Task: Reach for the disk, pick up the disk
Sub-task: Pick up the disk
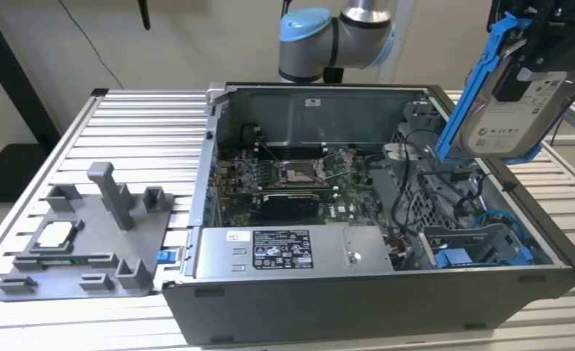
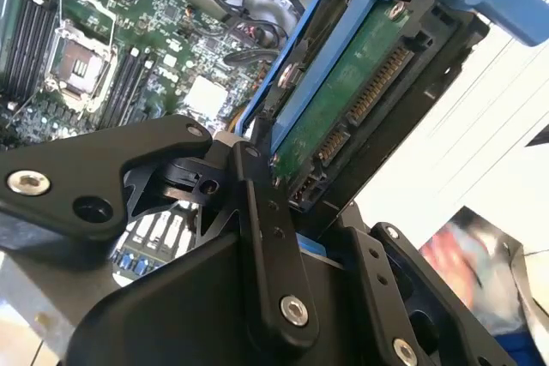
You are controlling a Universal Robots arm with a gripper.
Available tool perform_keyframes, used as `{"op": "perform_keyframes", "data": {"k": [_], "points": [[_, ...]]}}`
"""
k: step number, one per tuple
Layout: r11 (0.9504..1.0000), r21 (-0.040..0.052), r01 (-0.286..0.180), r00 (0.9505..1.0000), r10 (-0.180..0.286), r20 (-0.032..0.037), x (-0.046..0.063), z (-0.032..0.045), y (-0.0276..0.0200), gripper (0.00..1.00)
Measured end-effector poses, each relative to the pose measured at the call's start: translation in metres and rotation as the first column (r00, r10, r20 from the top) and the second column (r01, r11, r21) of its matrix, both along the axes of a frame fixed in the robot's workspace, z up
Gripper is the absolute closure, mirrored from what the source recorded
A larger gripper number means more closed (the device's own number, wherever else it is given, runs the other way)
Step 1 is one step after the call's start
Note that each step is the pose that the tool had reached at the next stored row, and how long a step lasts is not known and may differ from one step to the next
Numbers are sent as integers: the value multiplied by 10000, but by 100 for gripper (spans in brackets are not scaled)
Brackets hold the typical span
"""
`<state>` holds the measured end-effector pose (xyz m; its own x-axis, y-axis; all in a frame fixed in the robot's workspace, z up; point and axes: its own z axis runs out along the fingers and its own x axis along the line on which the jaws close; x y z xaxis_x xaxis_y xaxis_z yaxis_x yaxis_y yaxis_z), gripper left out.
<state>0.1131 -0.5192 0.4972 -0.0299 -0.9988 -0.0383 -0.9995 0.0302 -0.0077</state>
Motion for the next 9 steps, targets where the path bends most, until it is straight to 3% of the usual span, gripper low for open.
{"op": "perform_keyframes", "data": {"k": [9], "points": [[10000,2,1,10000,-1,0,0,-15,-11,100]]}}
